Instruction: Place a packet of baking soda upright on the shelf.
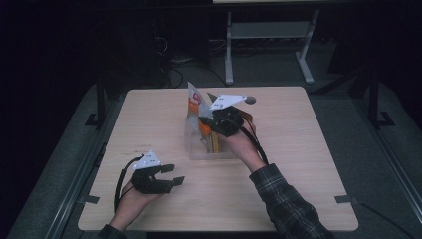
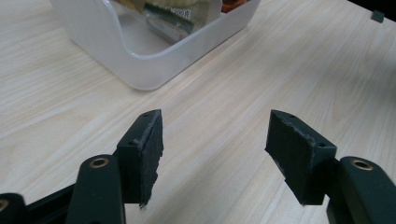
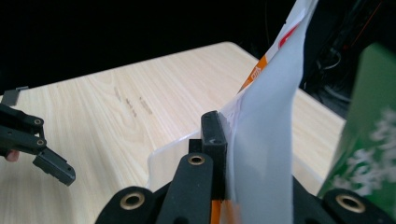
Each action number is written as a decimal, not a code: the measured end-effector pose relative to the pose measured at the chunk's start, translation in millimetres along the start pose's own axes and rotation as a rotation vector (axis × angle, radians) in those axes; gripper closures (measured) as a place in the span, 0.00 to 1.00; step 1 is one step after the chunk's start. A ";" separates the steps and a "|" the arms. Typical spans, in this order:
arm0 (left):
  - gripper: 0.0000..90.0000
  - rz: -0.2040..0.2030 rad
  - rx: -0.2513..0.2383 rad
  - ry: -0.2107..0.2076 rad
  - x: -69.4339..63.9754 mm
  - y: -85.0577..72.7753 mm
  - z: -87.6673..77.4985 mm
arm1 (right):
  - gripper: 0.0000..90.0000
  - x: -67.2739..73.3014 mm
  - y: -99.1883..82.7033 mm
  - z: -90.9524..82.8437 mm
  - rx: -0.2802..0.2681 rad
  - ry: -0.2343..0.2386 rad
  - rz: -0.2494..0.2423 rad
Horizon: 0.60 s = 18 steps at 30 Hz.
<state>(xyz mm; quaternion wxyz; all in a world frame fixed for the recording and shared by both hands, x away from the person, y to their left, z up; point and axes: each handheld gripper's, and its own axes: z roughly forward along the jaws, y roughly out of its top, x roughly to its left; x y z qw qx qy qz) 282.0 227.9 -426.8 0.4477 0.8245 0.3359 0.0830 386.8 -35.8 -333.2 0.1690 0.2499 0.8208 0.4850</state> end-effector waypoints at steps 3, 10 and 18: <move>0.38 -0.005 -0.001 -0.005 -0.8 -0.5 2.0 | 1.00 -2.4 -4.5 4.4 0.018 0.005 0.011; 0.34 0.027 0.026 -0.009 0.7 -1.3 3.8 | 0.99 -4.7 -15.1 13.6 0.057 0.011 0.023; 0.31 0.021 0.034 -0.016 -0.6 -2.1 6.9 | 0.89 -5.6 -17.2 10.2 0.049 0.017 0.049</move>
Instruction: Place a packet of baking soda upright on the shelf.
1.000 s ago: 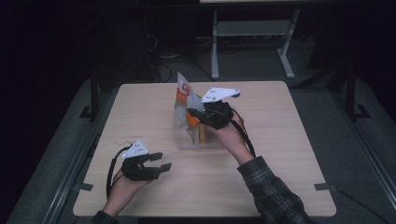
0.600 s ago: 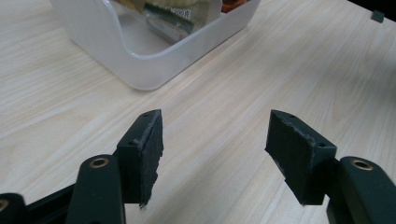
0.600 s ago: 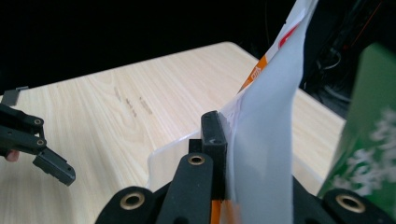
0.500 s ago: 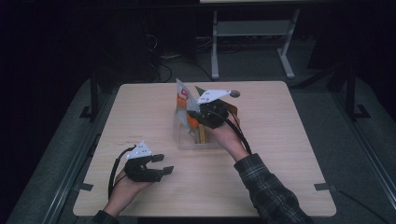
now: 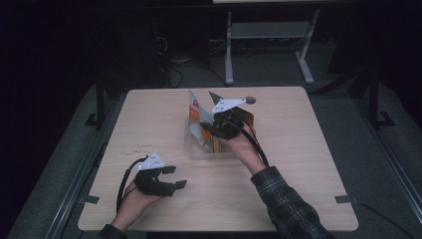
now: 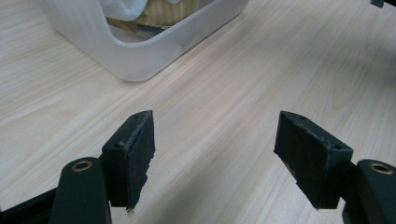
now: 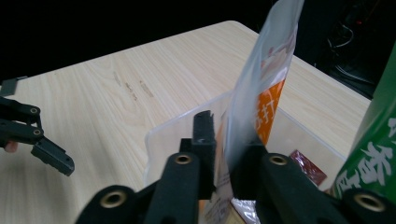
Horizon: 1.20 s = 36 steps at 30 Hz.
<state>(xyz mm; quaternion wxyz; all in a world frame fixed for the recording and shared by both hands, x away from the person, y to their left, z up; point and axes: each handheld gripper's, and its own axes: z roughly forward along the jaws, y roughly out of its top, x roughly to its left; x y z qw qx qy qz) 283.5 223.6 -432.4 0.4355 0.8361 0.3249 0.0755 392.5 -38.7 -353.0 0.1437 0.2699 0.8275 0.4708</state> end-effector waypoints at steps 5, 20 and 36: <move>0.30 -0.003 0.003 -0.001 -0.4 -0.6 0.0 | 0.75 2.0 -5.1 -9.3 -0.009 -0.001 0.006; 0.30 0.047 0.038 0.001 -0.7 -0.6 1.9 | 0.48 12.9 -33.2 -43.6 0.016 0.054 0.016; 0.30 0.109 0.090 -0.061 -11.1 -2.5 8.9 | 0.43 22.6 -92.7 -80.5 0.052 0.115 0.003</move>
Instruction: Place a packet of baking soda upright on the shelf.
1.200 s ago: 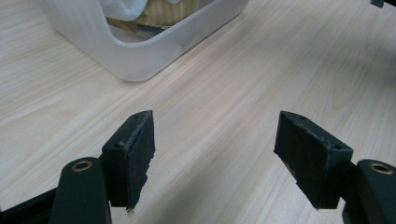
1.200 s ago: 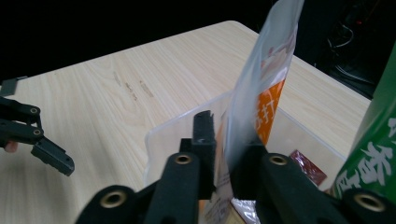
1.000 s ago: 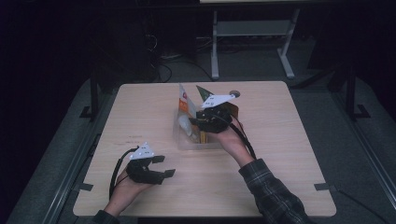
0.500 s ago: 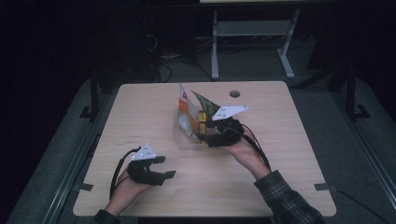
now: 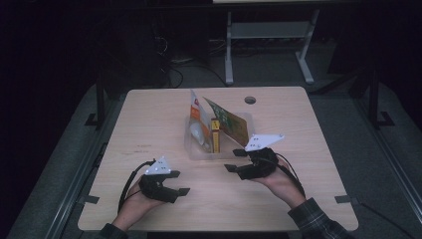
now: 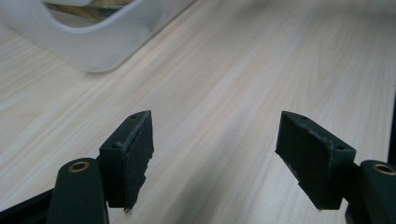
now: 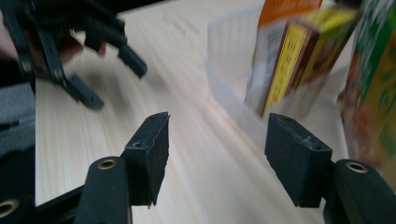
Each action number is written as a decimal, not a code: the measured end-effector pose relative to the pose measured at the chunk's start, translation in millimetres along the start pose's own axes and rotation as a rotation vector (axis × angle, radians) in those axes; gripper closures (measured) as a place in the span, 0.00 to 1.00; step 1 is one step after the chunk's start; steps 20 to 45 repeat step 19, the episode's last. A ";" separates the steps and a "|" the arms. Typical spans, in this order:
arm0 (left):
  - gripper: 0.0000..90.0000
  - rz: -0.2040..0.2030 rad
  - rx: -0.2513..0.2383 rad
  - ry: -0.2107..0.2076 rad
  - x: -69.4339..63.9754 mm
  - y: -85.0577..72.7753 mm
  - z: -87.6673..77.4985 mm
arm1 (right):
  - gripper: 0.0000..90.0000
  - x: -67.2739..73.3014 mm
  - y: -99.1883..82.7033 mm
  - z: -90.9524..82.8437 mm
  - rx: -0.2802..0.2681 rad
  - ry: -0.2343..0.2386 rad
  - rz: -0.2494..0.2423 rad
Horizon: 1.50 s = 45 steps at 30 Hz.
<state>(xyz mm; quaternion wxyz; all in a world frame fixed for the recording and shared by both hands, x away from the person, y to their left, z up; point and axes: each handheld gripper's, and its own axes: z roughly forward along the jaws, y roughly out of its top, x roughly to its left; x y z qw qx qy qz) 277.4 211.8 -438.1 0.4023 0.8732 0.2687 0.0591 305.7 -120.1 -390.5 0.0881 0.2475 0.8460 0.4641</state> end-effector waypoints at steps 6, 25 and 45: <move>0.30 0.049 0.039 -0.052 -7.2 -0.6 4.9 | 0.41 3.8 -25.8 -1.6 0.080 0.016 -0.014; 0.30 0.082 0.085 -0.092 -11.1 -1.1 11.0 | 0.38 4.1 -53.9 -2.1 0.170 0.034 -0.008; 0.30 0.082 0.085 -0.092 -11.1 -1.1 11.0 | 0.38 4.1 -53.9 -2.1 0.170 0.034 -0.008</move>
